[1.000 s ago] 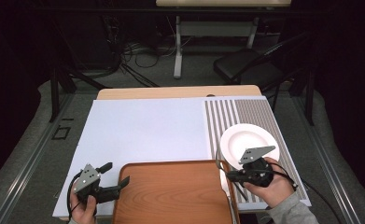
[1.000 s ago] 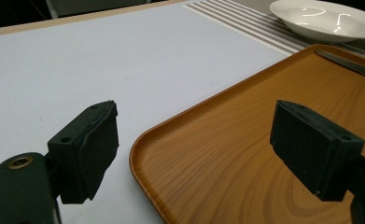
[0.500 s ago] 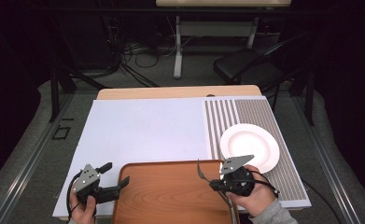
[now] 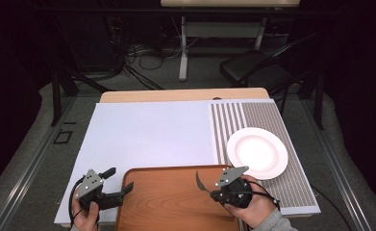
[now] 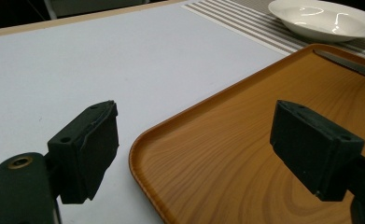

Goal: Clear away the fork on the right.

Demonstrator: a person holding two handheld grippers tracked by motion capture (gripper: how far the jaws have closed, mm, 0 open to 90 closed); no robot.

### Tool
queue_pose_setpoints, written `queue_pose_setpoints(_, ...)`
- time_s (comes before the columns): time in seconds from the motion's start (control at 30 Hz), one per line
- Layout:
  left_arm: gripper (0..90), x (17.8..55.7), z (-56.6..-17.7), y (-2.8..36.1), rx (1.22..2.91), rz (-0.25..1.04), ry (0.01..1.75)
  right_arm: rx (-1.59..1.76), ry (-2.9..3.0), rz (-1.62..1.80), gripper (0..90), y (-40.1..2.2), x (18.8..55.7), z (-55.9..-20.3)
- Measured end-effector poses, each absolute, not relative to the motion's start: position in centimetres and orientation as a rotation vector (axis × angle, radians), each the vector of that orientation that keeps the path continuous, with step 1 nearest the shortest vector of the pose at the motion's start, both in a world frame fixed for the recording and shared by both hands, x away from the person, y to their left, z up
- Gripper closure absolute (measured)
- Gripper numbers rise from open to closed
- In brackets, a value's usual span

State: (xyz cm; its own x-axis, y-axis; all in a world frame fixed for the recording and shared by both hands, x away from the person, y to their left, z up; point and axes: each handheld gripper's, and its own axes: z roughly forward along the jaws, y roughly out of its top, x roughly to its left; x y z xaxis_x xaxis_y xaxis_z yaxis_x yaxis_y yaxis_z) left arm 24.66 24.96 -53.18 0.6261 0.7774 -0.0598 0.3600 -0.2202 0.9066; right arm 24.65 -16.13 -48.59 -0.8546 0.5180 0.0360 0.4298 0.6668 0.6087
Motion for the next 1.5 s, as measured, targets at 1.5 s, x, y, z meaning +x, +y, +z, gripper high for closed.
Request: queue_pose_setpoints(1.5, 15.7, 24.8, -53.3, 25.0, 1.829, 0.497, 0.917, 0.784, 2.8, 0.926, 79.0, -14.0, 25.5, -53.0)
